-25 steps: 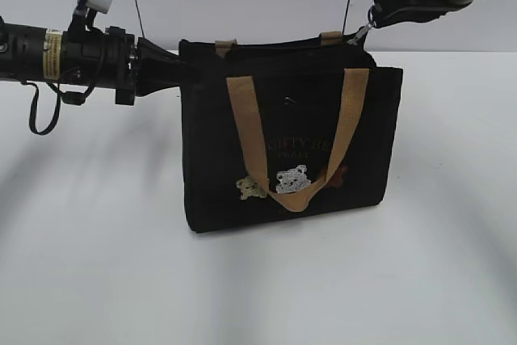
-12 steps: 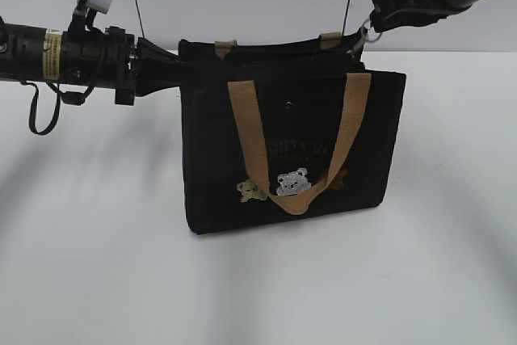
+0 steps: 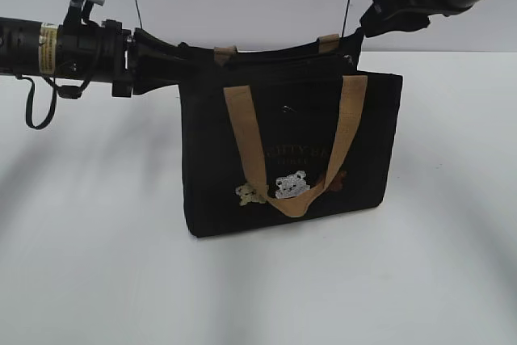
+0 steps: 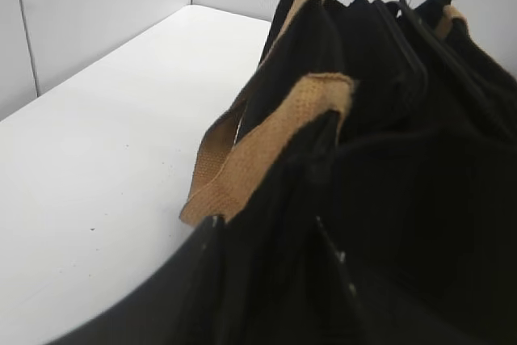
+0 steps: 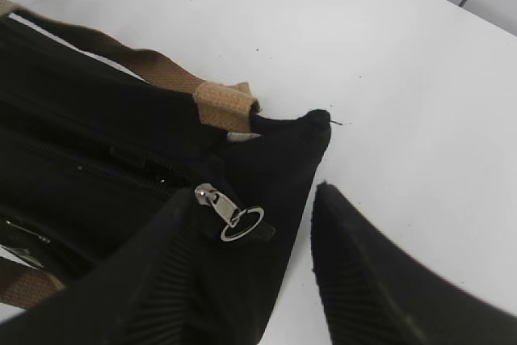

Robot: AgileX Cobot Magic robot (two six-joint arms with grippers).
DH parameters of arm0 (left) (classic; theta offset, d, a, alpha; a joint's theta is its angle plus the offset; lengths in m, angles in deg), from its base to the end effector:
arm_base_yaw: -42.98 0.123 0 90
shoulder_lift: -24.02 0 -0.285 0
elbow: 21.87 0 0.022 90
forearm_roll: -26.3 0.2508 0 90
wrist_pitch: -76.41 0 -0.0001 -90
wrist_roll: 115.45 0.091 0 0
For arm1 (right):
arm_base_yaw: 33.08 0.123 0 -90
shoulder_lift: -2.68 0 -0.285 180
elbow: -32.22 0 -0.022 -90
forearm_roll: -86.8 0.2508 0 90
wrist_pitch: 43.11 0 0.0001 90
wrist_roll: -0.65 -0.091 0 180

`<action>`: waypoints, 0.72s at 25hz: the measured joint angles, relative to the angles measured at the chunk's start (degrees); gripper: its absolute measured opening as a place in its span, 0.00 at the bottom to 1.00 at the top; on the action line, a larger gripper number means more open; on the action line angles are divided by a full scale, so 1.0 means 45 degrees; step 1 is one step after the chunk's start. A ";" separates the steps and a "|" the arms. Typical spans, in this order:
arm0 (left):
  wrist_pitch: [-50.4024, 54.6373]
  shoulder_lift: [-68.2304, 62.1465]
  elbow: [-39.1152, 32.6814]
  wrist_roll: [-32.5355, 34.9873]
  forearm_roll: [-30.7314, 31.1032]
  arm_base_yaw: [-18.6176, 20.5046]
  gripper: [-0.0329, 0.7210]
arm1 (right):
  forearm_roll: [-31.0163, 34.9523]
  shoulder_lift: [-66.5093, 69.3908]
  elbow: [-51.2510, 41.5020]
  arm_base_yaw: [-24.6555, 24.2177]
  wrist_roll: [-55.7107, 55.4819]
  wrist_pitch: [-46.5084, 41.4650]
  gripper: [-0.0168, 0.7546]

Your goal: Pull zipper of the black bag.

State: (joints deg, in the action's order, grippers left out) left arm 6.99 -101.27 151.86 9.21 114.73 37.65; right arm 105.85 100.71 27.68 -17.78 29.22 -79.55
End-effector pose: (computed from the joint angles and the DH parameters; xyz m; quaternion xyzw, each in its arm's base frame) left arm 0.3829 -0.1212 0.1862 0.4651 0.6251 -0.4196 0.4657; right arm 0.3326 0.1093 0.3062 -0.2613 0.8906 0.0979 0.3590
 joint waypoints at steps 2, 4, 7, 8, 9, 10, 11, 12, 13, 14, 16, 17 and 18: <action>-0.0017 0.0327 0.0000 -0.0347 0.0329 0.0000 0.44 | 0.0000 -0.0129 0.0000 0.0000 0.0000 -0.0074 0.48; -0.0017 0.0759 0.0000 -0.0923 0.0737 0.0000 0.45 | -0.0011 -0.0340 0.0004 0.0000 -0.0042 -0.0187 0.49; -0.0026 0.1326 0.0014 -0.1790 0.1248 0.0000 0.47 | -0.0159 -0.0709 0.0004 0.0000 -0.0587 -0.0412 0.55; 0.0035 0.1503 0.0014 -0.2154 0.1404 0.0000 0.47 | -0.0243 -0.0838 0.0004 0.0000 -0.0839 -0.0476 0.57; 0.0143 0.1644 0.0014 -0.2490 0.1571 0.0000 0.47 | -0.0365 -0.0972 0.0004 0.0000 -0.1073 -0.0522 0.58; 0.0275 0.1799 0.0014 -0.2952 0.1775 0.0000 0.48 | -0.0529 -0.1075 0.0014 0.0000 -0.1266 -0.0549 0.59; 0.0517 0.1971 0.0014 -0.3423 0.1992 0.0000 0.48 | -0.0677 -0.1209 0.0014 0.0000 -0.1391 -0.0564 0.60; 0.0785 0.2136 0.0014 -0.3854 0.2188 0.0000 0.48 | -0.0761 -0.1334 0.0014 0.0000 -0.1477 -0.0631 0.60; 0.1159 0.2276 0.0014 -0.4168 0.2395 0.0000 0.48 | -0.0836 -0.1448 0.0014 0.0000 -0.1547 -0.0745 0.60; 0.1589 0.2473 0.0014 -0.4573 0.2496 0.0000 0.48 | -0.0925 -0.1567 0.0017 0.0000 -0.1564 -0.0904 0.60; 0.3165 0.2873 0.0014 -0.5575 0.2581 0.0000 0.48 | -0.1079 -0.1787 0.0017 0.0000 -0.1619 -0.1380 0.61; 0.4038 0.3082 0.0014 -0.5990 0.2581 0.0000 0.48 | -0.1134 -0.1877 0.0017 0.0000 -0.1622 -0.1607 0.61; 0.5168 0.3269 0.0014 -0.6435 0.2581 0.0000 0.48 | -0.1163 -0.1976 0.0017 0.0000 -0.1654 -0.1834 0.61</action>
State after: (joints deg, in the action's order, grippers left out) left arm 30.24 -86.56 151.92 -19.75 126.34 37.65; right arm 100.62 91.82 27.76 -17.78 21.78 -87.80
